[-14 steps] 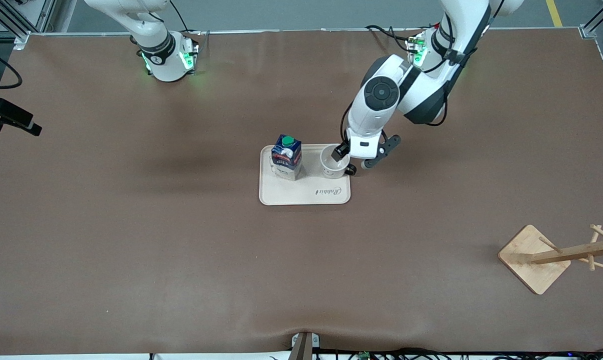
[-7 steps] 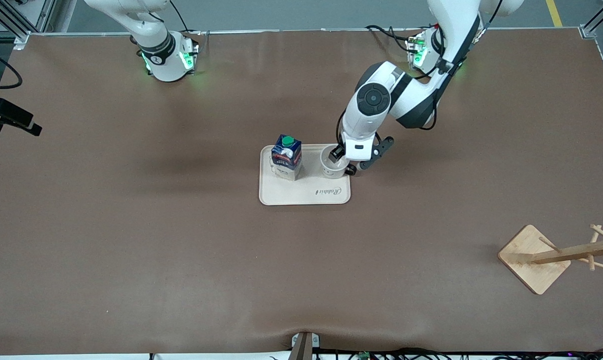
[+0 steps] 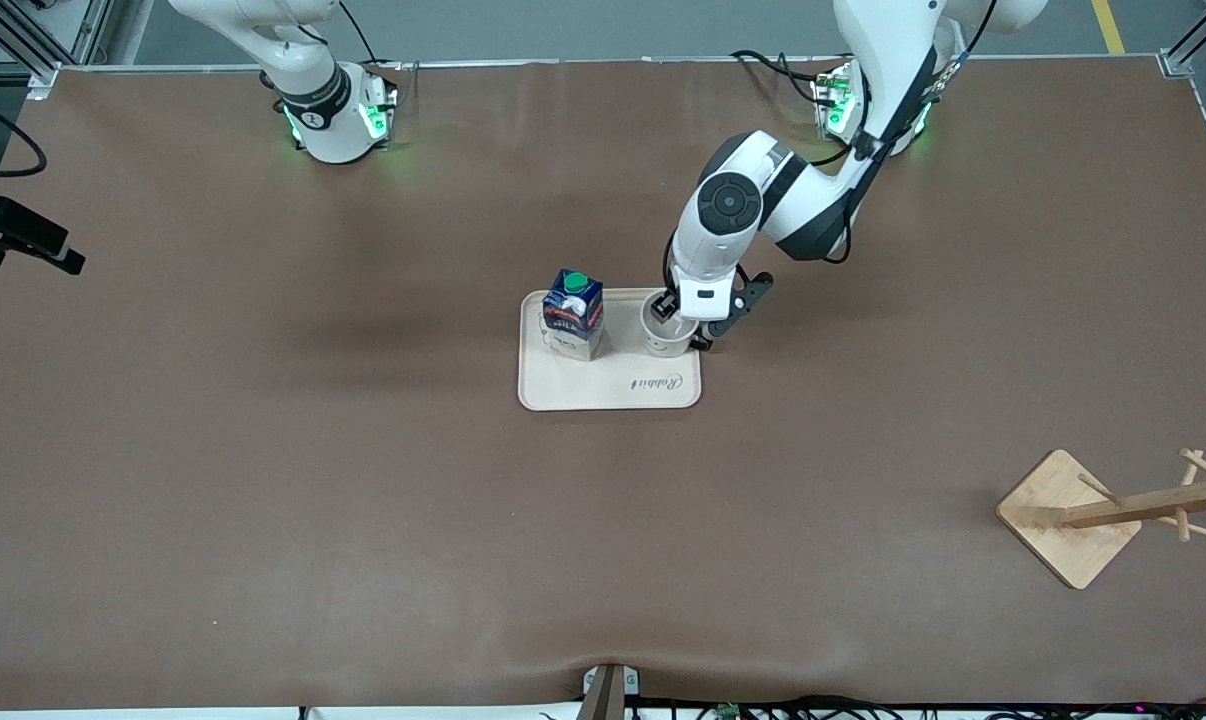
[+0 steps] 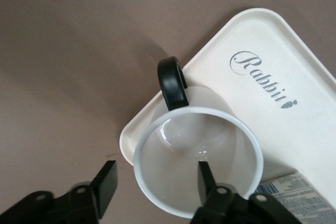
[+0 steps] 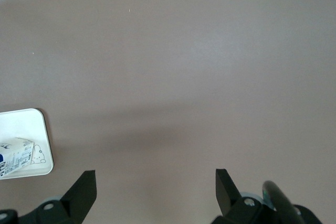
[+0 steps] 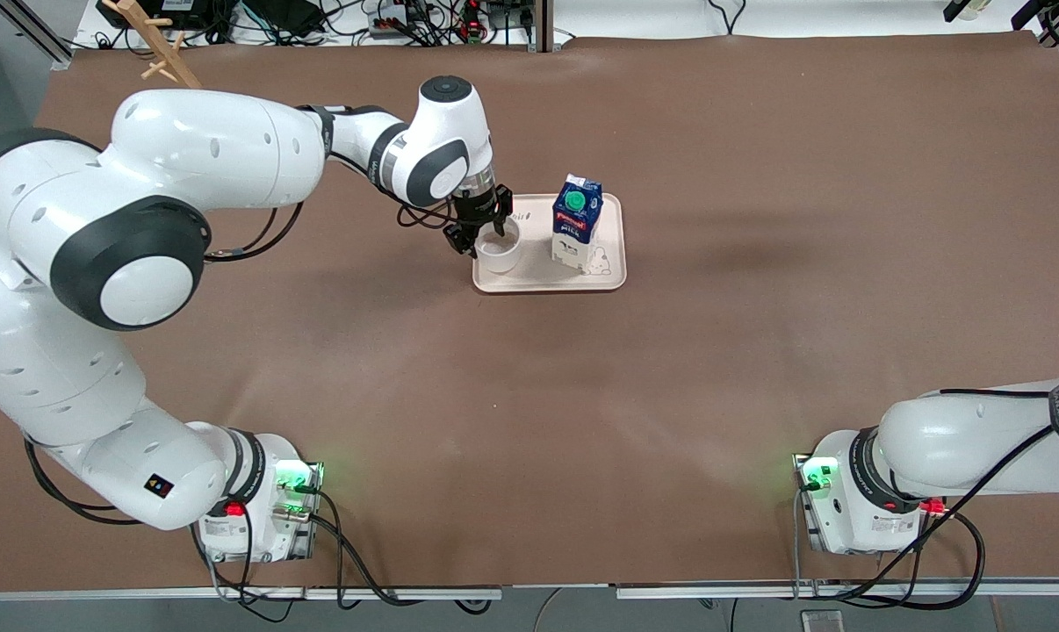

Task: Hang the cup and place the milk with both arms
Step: 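Lower the left gripper into the mug rim and grasp it, then lift the mug with the left gripper while the right gripper grasps the milk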

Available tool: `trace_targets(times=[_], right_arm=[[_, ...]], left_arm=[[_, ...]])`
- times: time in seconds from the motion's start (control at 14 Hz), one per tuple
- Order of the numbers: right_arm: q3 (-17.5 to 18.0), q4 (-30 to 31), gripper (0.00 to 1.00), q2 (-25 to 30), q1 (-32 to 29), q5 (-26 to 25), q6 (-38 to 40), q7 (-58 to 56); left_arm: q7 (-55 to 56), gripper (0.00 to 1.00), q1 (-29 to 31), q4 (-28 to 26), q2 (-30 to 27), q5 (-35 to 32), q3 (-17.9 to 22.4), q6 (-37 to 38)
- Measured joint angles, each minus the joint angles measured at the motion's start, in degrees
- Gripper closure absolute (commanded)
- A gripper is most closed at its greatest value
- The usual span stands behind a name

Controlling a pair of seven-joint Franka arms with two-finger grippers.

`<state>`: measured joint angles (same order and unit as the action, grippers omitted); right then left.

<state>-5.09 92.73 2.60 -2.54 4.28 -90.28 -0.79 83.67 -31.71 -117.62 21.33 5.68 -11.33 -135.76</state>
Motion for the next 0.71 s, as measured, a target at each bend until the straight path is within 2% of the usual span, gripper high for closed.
trace_targets(times=[0.29,0.57,0.71], right_arm=[[-0.03,-0.01,0.00,-1.45,-0.02,0.00,0.50,0.03],[0.07,0.04,0.00,-3.49,0.08,0.00,0.87,0.03],[0.19,0.04,0.00,-5.73,0.85,0.00,0.93,0.03]], left_arm=[[1.47,0.42,0.00,-0.03,1.64,-0.34,0.01,-1.91],[2.16,0.75,-0.02,-0.04,3.11,-0.40,0.01,-3.60],[2.19,1.00,-0.02,-0.03,3.53,-0.40,0.02,-3.74]])
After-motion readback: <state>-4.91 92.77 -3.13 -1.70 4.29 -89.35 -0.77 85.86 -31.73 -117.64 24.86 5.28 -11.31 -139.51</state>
